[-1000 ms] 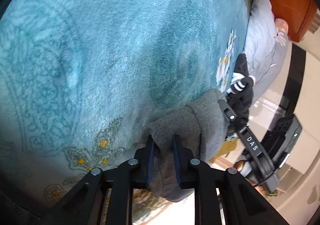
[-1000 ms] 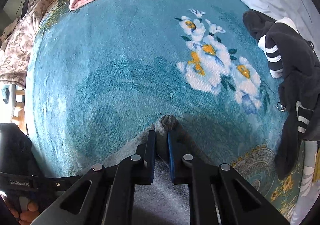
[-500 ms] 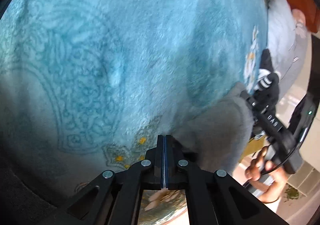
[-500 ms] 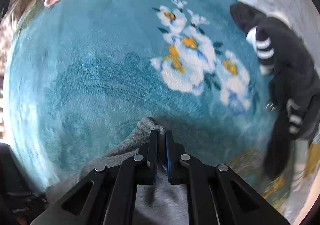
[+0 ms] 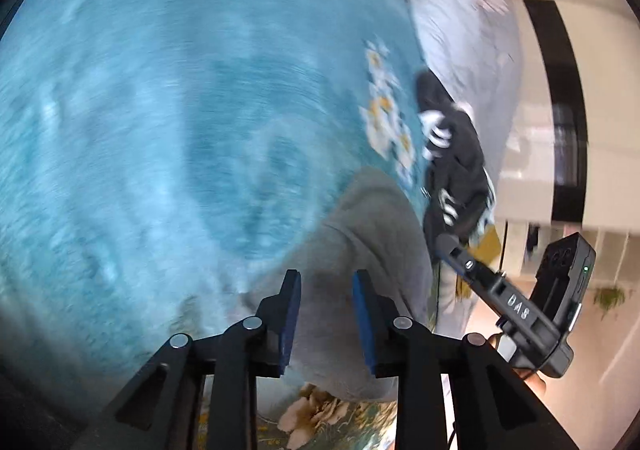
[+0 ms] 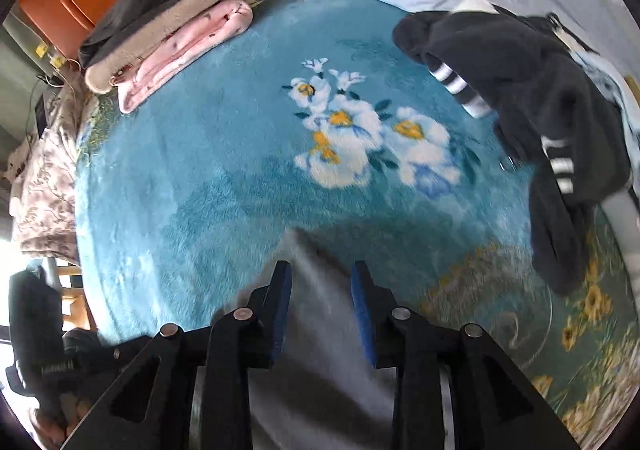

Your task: Fold clothes

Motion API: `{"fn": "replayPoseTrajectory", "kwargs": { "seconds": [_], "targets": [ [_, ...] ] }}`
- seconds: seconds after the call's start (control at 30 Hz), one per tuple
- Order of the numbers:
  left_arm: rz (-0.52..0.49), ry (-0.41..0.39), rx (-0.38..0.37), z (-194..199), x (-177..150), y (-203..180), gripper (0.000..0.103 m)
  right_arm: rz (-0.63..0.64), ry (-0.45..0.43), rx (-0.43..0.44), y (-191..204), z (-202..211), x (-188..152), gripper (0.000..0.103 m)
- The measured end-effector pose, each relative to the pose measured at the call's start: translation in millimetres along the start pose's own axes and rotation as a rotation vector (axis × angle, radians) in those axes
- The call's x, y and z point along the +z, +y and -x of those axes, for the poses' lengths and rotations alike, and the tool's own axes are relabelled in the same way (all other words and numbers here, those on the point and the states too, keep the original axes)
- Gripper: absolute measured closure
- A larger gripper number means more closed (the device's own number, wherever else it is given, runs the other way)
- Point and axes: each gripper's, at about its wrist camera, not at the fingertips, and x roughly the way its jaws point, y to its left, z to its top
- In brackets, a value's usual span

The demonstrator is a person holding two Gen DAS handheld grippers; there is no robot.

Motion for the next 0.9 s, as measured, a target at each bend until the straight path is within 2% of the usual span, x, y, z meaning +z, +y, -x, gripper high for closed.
{"fn": "replayPoseTrajectory", "kwargs": {
  "seconds": [0.07,0.1,0.13,0.23,0.33,0.47,0.57,0.63,0.67,0.7,0.73,0.77,0.8,0.9],
  "targets": [
    [-0.086,0.028,0.110,-16,-6,-11,0.072,0.010,0.017,0.011,-4,1,-23,0.071],
    [-0.102,0.040,0.154,-22,-9,-9,0.072,0.013,0.026,0.009,-8,-1,-34,0.071],
    [-0.093,0.053,0.168,-28,-9,-5,0.072,0.005,0.037,-0.006,-12,-6,-44,0.071],
    [-0.034,0.055,0.127,-28,-3,4,0.072,-0.106,0.087,-0.025,-45,-24,-60,0.071],
    [-0.008,0.044,0.092,-25,-2,9,0.072,-0.211,0.095,0.024,-64,-34,-65,0.071],
    [-0.043,0.009,0.041,-14,-1,2,0.070,-0.182,0.066,0.019,-55,-11,-67,0.071],
    [-0.098,-0.013,0.061,-10,3,-6,0.059,-0.158,0.017,0.013,-53,17,-85,0.071],
    [-0.128,-0.014,0.081,-12,7,-9,0.045,-0.163,-0.017,0.004,-57,35,-101,0.071],
    [-0.136,-0.009,0.090,-14,9,-10,0.040,-0.198,-0.039,-0.011,-65,43,-111,0.066],
    [-0.144,-0.004,0.095,-17,11,-10,0.032,-0.237,-0.056,-0.017,-73,49,-120,0.051],
    [-0.148,0.001,0.096,-19,13,-9,0.028,-0.290,-0.066,-0.002,-84,52,-128,0.042],
    [-0.151,0.011,0.094,-22,15,-8,0.026,-0.358,-0.074,0.034,-95,51,-137,0.026],
    [-0.148,0.032,0.087,-26,15,-7,0.023,-0.432,-0.075,0.079,-107,49,-149,0.017],
    [-0.145,0.093,0.077,-44,16,-5,0.020,-0.618,-0.047,0.225,-135,30,-178,0.016]
  ]
}}
